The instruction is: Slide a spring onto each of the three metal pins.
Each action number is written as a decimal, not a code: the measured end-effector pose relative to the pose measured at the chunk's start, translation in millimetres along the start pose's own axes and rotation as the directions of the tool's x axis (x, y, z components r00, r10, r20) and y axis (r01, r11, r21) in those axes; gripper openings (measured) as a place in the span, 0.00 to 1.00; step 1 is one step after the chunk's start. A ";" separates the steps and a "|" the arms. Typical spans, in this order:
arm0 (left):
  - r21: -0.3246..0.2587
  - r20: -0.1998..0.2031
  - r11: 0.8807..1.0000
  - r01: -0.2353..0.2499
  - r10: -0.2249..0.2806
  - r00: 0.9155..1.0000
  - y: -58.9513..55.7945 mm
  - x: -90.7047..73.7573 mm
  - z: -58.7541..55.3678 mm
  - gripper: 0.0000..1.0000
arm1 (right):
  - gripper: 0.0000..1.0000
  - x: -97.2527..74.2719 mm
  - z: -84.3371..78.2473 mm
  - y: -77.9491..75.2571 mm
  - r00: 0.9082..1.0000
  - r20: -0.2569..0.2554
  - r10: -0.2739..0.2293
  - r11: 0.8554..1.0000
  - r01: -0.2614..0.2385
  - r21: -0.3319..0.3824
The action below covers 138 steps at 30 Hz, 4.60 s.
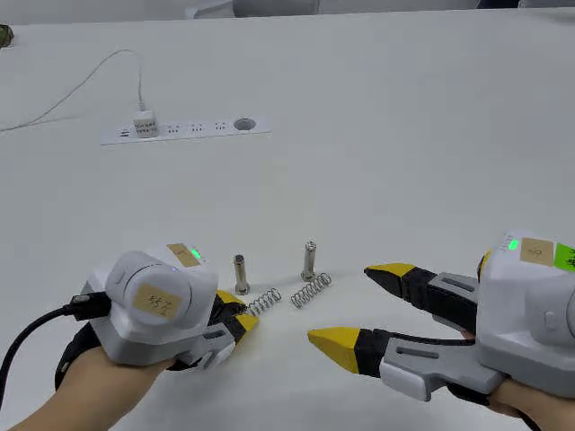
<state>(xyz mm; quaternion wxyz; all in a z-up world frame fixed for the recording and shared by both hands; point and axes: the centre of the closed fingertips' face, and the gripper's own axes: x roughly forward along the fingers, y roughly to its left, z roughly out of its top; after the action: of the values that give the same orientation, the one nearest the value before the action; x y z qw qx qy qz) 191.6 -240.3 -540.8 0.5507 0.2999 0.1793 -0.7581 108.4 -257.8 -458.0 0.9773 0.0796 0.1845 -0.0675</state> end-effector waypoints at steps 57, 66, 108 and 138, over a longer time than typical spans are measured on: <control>-0.261 0.485 0.959 0.113 0.029 0.874 -38.0 -108.4 78.8 0.10 | 0.22 30.3 67.5 57.3 0.953 0.234 0.193 0.850 -0.282 0.446; -0.242 0.485 0.965 0.103 0.029 0.874 -38.3 -110.8 78.0 0.10 | 0.13 28.9 72.5 60.6 0.939 0.269 0.216 0.823 -0.323 0.467; -0.137 0.299 0.990 -0.045 0.085 0.950 -35.8 -88.8 39.4 0.35 | 0.11 57.5 84.9 42.9 0.960 0.201 0.193 0.961 -0.227 0.160; -0.192 0.273 0.978 -0.076 0.128 0.954 -29.5 -81.7 23.6 0.60 | 0.12 102.5 69.0 19.8 0.982 0.123 0.145 0.989 -0.146 0.000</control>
<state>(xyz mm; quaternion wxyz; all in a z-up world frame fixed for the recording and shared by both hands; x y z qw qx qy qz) 175.2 -185.4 -471.4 0.6341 0.1462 0.1503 -0.7443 230.3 -261.4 -430.1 0.9887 0.0930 0.1173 -0.0015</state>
